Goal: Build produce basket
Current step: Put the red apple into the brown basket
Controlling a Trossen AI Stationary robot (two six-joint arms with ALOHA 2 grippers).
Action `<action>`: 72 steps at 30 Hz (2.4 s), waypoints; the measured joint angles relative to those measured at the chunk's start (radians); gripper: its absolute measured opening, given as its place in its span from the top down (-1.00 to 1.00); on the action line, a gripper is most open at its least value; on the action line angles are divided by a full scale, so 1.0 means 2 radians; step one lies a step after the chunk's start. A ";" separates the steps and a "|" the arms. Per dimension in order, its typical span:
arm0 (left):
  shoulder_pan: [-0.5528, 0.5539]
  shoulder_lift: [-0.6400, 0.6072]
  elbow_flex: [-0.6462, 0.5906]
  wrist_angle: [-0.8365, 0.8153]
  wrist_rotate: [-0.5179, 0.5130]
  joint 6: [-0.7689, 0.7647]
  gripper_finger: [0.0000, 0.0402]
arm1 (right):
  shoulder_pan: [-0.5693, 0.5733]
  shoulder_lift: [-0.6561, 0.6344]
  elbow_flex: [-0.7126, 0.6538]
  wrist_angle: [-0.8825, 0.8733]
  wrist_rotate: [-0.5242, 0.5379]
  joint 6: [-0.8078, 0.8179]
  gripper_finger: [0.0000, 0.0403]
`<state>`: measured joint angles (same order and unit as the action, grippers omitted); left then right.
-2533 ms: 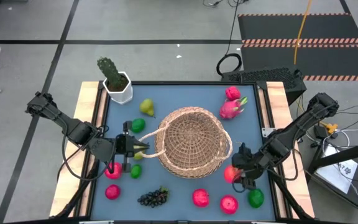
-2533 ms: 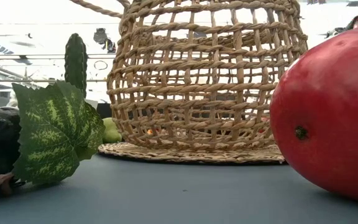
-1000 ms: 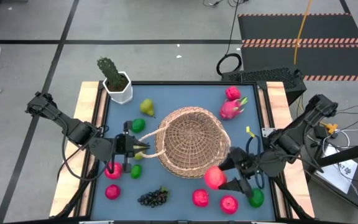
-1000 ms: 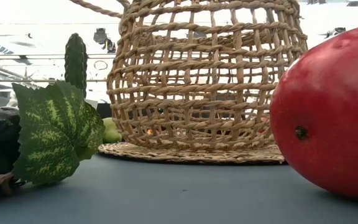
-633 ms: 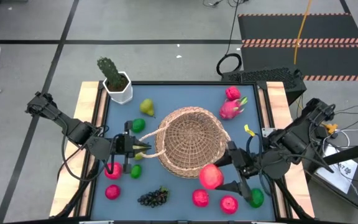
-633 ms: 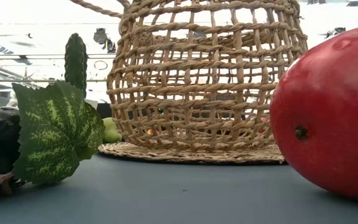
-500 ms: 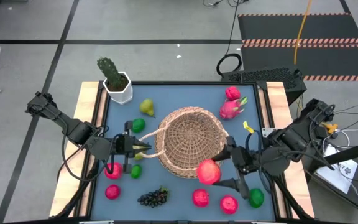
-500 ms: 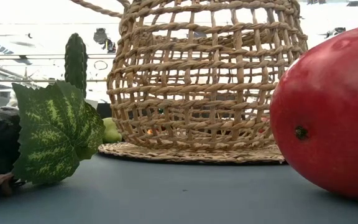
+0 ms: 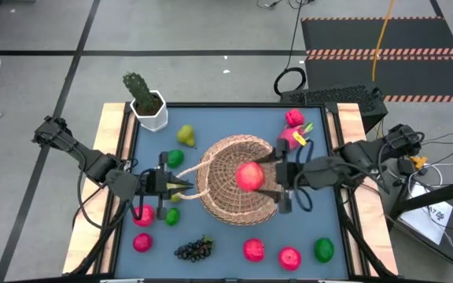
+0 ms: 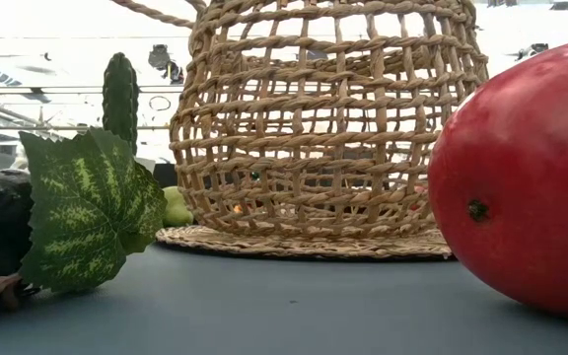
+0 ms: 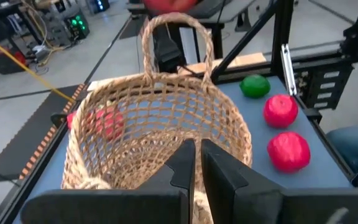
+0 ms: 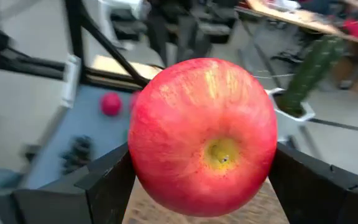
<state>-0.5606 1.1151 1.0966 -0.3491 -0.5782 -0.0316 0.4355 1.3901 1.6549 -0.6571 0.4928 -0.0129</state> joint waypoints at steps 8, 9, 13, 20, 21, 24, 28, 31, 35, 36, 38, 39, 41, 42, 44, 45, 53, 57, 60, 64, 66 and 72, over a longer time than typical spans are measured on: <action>0.004 0.029 0.000 0.061 -0.004 0.054 0.85 | -0.003 0.001 -0.084 0.119 0.043 -0.071 -0.59; 0.005 0.035 0.000 0.070 -0.004 0.064 0.84 | -0.003 0.001 -0.093 0.131 0.043 -0.076 -0.59; 0.010 0.050 0.000 0.099 -0.004 0.091 0.84 | -0.003 0.001 -0.124 0.164 0.044 -0.092 -0.59; 0.020 0.070 0.000 0.112 -0.009 0.138 0.52 | -0.003 0.001 -0.155 0.201 0.043 -0.058 -0.59; 0.022 0.074 0.000 0.116 -0.015 0.146 0.43 | -0.003 0.001 -0.155 0.199 0.043 -0.052 -0.59; 0.023 0.089 0.000 0.125 -0.043 0.183 0.18 | -0.003 0.001 -0.155 0.198 0.043 -0.042 -0.59; 0.023 0.113 0.000 0.160 -0.104 0.222 -0.19 | -0.003 0.001 -0.155 0.193 0.043 -0.029 -0.59; 0.023 0.134 0.000 0.195 -0.158 0.235 -0.49 | -0.003 0.001 -0.155 0.188 0.042 -0.015 -0.59; 0.023 0.145 0.000 0.221 -0.168 0.227 -0.89 | -0.003 -0.001 -0.174 0.191 0.043 -0.016 -0.59; 0.023 0.145 0.000 0.228 -0.165 0.215 -0.94 | -0.002 -0.003 -0.180 0.195 0.043 -0.020 -0.59; 0.026 0.143 0.000 0.240 -0.152 0.190 -0.94 | -0.003 -0.005 -0.190 0.206 0.042 -0.026 -0.59; 0.028 0.140 0.000 0.241 -0.143 0.178 -0.91 | -0.004 -0.006 -0.195 0.215 0.047 -0.030 -0.59; 0.030 0.131 0.000 0.241 -0.114 0.157 -0.85 | -0.005 -0.006 -0.205 0.222 0.063 -0.047 -0.59; 0.032 0.127 0.000 0.246 -0.097 0.148 -0.83 | -0.005 -0.005 -0.211 0.227 0.071 -0.058 -0.59; 0.037 0.126 0.005 0.250 -0.071 0.136 -0.81 | -0.007 -0.005 -0.221 0.238 0.083 -0.078 -0.59; 0.039 0.127 0.006 0.248 -0.069 0.131 -0.80 | -0.008 -0.005 -0.226 0.244 0.085 -0.087 -0.59; 0.060 0.126 0.008 0.320 -0.144 0.163 -0.78 | -0.011 -0.005 -0.240 0.264 0.110 -0.128 -0.59; 0.056 0.133 0.008 0.304 -0.084 0.161 -0.76 | -0.011 -0.005 -0.240 0.263 0.110 -0.132 -0.59; 0.058 0.145 0.008 0.302 -0.074 0.155 -0.81 | -0.011 -0.005 -0.240 0.263 0.108 -0.134 -0.59; 0.064 0.161 0.008 0.304 -0.064 0.154 -0.95 | -0.011 -0.005 -0.240 0.263 0.107 -0.134 -0.59; 0.068 0.169 0.008 0.304 -0.063 0.156 -0.97 | -0.011 -0.005 -0.240 0.263 0.107 -0.134 -0.60; 0.085 0.183 0.008 0.307 -0.042 0.162 -0.98 | -0.012 -0.005 -0.240 0.263 0.107 -0.134 -0.63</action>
<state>-0.3911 1.4808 1.1126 0.2645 -0.6624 0.2924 0.4114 1.3796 1.1744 -0.1310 0.7059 -0.2817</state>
